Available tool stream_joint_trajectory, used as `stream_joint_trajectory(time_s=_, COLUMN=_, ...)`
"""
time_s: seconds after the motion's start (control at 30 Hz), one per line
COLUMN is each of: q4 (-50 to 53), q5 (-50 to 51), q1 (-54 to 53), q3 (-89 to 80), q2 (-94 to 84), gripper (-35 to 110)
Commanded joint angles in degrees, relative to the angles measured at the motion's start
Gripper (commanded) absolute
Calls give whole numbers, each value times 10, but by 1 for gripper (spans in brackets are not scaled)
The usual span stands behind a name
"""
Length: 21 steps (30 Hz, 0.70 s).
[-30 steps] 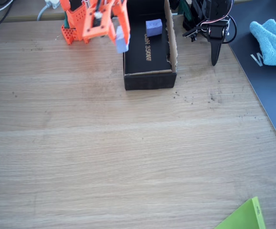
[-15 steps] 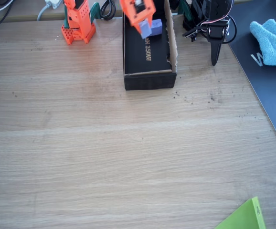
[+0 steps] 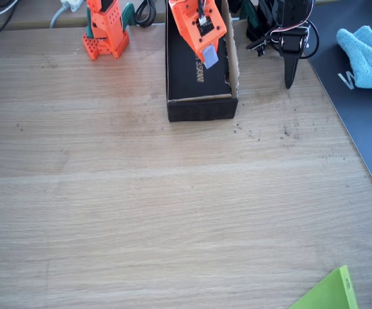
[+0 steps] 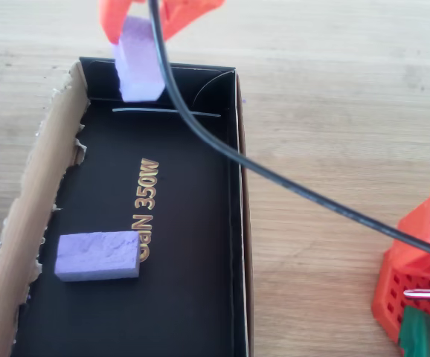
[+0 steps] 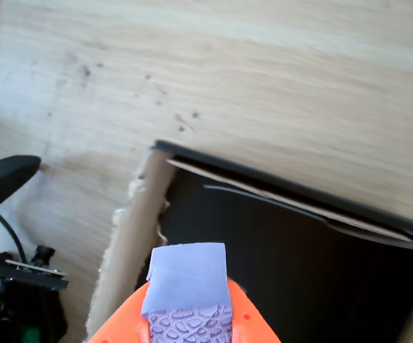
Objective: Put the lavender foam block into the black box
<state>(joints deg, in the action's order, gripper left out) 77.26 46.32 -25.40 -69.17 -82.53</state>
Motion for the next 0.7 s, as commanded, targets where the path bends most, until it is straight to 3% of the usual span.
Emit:
stream_joint_trajectory(time_s=0.0, q4=-1, q5=10, q1=-14, q3=30, q2=-9, gripper=8)
stream_joint_trajectory(time_s=0.67, q4=49, q5=-18, q1=-10, q3=23, q2=-69, gripper=20)
